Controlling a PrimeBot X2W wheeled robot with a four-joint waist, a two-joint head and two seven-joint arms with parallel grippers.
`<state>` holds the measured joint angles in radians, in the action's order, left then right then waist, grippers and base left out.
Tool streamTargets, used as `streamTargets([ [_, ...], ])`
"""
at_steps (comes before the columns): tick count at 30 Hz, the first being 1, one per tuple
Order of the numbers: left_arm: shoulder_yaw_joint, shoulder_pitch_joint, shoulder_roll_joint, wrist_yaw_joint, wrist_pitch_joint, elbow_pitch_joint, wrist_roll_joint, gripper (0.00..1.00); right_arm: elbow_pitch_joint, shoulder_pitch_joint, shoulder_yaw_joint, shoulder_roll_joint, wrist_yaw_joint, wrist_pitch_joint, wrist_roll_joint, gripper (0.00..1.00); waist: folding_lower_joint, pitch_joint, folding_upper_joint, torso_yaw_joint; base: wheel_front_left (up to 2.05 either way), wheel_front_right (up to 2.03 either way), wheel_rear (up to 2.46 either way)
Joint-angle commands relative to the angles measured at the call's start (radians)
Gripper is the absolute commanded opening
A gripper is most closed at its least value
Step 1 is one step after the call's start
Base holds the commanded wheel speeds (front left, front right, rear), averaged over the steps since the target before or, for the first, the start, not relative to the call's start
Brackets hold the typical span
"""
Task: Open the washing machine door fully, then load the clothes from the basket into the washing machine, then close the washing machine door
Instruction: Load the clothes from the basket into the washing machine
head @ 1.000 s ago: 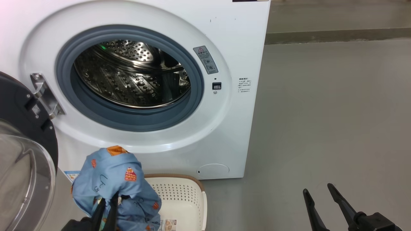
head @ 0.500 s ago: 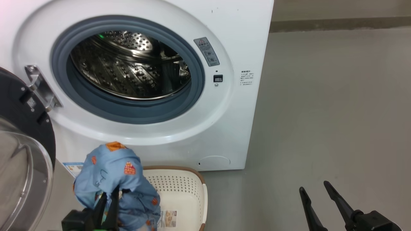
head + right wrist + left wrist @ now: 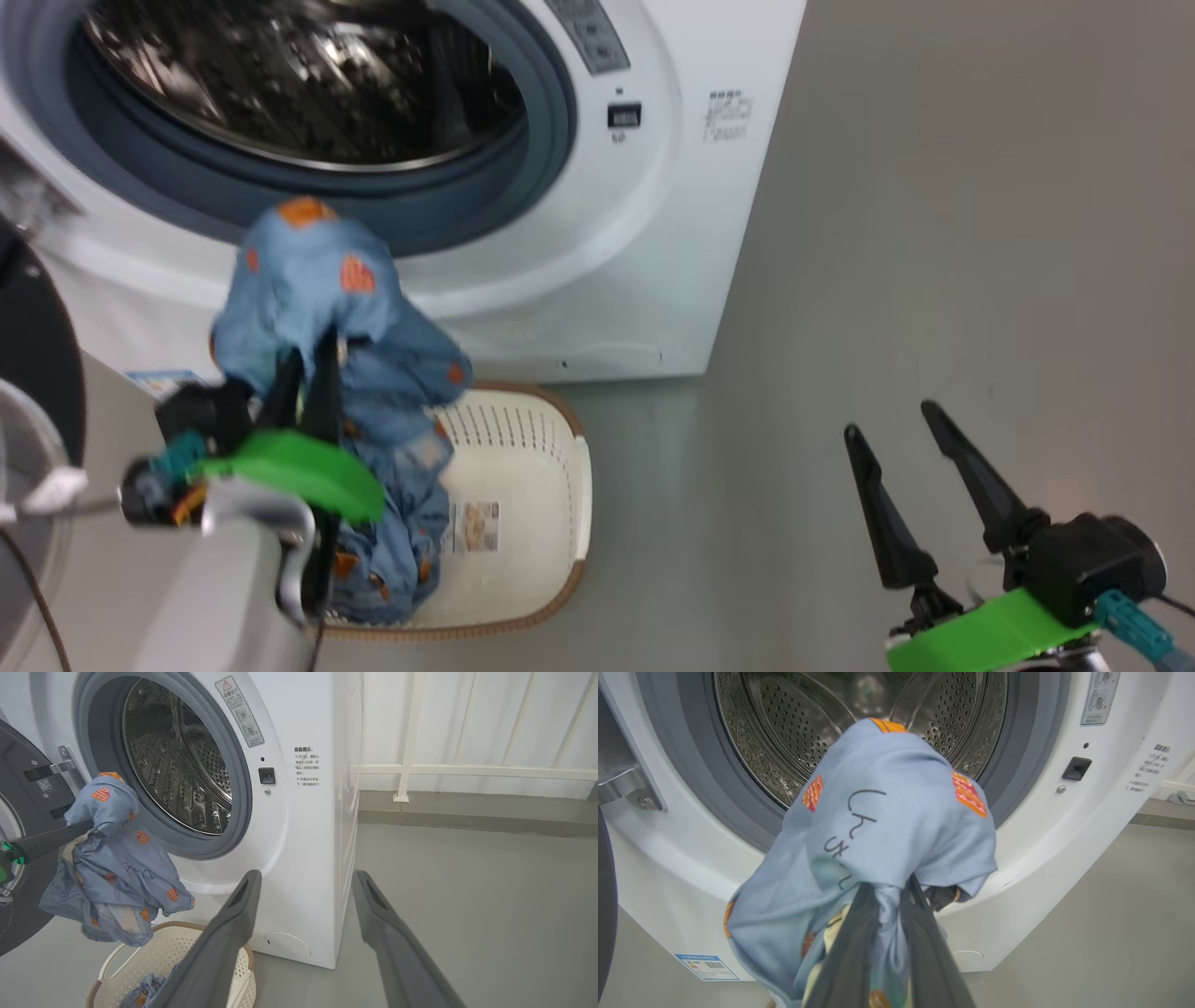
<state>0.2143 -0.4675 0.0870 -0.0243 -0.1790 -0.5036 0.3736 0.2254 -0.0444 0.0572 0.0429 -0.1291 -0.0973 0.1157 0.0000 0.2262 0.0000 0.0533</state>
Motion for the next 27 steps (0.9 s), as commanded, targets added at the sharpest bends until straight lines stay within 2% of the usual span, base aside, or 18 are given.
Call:
streamTargets([
  [1, -0.035, -0.050, 0.027, -0.008, -0.011, 0.009, 0.005, 0.00, 0.028, 0.032, 0.028, 0.007, -0.002, -0.009, -0.008, 1.00, 0.0000, 0.127, 0.0000, -0.027, 0.00, 0.00, 0.00],
  [6, -0.055, -0.274, 0.043, -0.045, 0.025, -0.144, 0.039, 0.00, 0.022, 0.093, 0.038, 0.007, -0.002, -0.032, -0.009, 1.00, 0.0000, 0.238, 0.0000, -0.046, 0.00, 0.00, 0.00],
  [11, -0.069, -0.476, 0.081, -0.082, 0.094, -0.262, 0.087, 0.00, -0.004, 0.141, 0.059, 0.009, -0.002, -0.057, -0.008, 1.00, 0.0000, 0.314, 0.0000, -0.078, 0.00, 0.00, 0.00],
  [20, -0.072, -0.744, 0.204, -0.102, 0.256, -0.392, 0.139, 0.00, -0.060, 0.203, 0.110, 0.012, -0.002, -0.099, 0.011, 1.00, 0.0000, 0.387, 0.0000, -0.159, 0.00, 0.00, 0.00],
  [27, -0.083, -0.858, 0.303, -0.102, 0.308, -0.434, 0.157, 0.00, -0.093, 0.224, 0.141, 0.011, -0.002, -0.120, 0.027, 1.00, 0.0000, 0.424, 0.0000, -0.228, 0.00, 0.00, 0.00],
])
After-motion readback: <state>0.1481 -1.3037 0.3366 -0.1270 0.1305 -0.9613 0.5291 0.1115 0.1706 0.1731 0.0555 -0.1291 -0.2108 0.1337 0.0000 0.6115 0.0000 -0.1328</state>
